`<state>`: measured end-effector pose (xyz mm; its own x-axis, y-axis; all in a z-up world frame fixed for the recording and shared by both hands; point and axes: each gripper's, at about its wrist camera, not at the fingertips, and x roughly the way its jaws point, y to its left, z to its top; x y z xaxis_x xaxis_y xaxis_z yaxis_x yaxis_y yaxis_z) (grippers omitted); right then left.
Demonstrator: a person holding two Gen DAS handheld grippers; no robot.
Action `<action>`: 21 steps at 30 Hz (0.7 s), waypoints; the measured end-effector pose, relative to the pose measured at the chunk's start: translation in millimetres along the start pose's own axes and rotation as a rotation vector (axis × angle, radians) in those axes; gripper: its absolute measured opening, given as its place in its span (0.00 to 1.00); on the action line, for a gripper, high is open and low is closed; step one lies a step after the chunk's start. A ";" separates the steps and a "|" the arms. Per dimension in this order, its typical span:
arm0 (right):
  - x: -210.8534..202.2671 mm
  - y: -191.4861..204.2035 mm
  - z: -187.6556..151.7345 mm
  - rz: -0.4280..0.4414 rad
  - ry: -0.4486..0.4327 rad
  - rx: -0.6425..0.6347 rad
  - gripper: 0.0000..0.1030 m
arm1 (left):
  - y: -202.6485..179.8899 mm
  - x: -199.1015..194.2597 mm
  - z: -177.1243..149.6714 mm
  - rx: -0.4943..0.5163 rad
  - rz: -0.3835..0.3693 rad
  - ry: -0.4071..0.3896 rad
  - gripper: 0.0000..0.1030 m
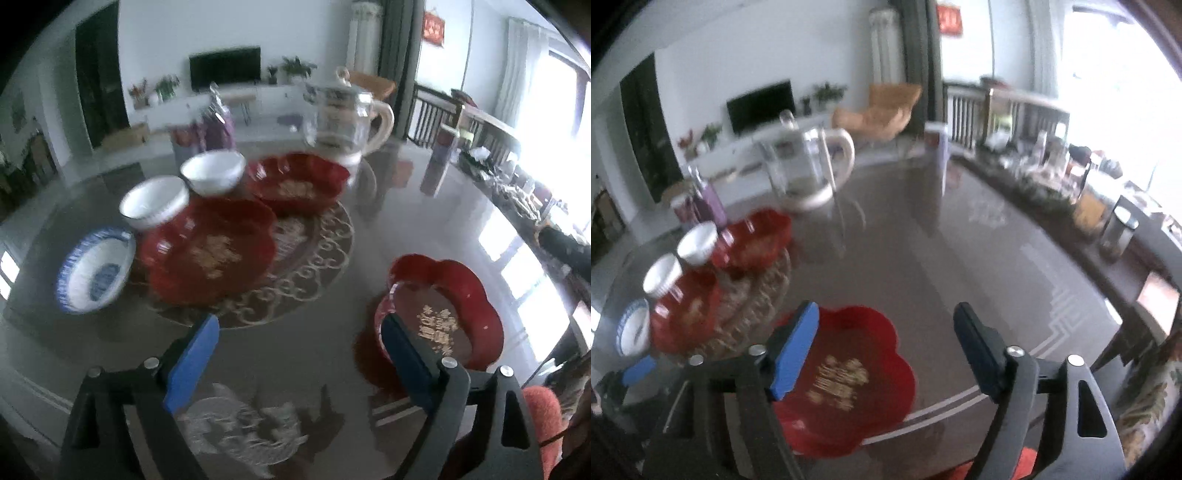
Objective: Organize plates and bowls
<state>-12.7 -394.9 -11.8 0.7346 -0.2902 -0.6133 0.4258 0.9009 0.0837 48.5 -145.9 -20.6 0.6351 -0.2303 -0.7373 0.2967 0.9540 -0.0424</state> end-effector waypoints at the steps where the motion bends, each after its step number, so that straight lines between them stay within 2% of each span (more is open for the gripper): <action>1: -6.4 5.0 -2.1 0.019 -0.019 0.013 0.79 | 5.6 -9.3 -3.7 0.010 0.014 -0.028 0.90; 2: -13.2 9.0 -5.2 0.036 -0.043 0.027 0.79 | 10.2 -17.2 -6.5 0.016 0.030 -0.052 0.92; 6: -58.2 29.8 -33.1 0.084 -0.289 0.059 0.79 | 28.6 -44.0 -19.1 0.025 0.094 -0.164 0.96; 8: -66.2 38.0 -43.5 0.093 -0.344 0.026 0.79 | 39.5 -51.9 -24.0 0.018 0.114 -0.216 0.97; 10: -61.6 46.2 -49.2 0.104 -0.329 -0.007 0.79 | 45.2 -54.1 -27.0 0.015 0.120 -0.231 0.97; 13: -55.6 48.0 -52.5 0.123 -0.309 0.002 0.79 | 49.8 -50.4 -29.1 0.014 0.131 -0.199 0.97; 16: -62.5 50.5 -56.9 0.153 -0.356 0.005 0.79 | 56.5 -53.5 -34.0 -0.016 0.139 -0.197 0.97; 18: -63.2 60.7 -60.9 0.175 -0.376 -0.063 0.79 | 61.8 -57.3 -37.0 -0.033 0.146 -0.204 0.97; 19: -59.5 65.7 -63.0 0.197 -0.358 -0.095 0.79 | 64.5 -59.0 -38.3 -0.039 0.149 -0.206 0.97; 21: -46.3 73.5 -69.5 0.255 -0.266 -0.125 0.82 | 70.6 -61.6 -41.0 -0.053 0.168 -0.212 0.97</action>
<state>-52.2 -292.9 -31.8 0.9270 -0.1102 -0.3584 0.1560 0.9825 0.1014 1.1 -56.6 -5.8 0.8091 -0.0975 -0.5795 0.1403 0.9897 0.0293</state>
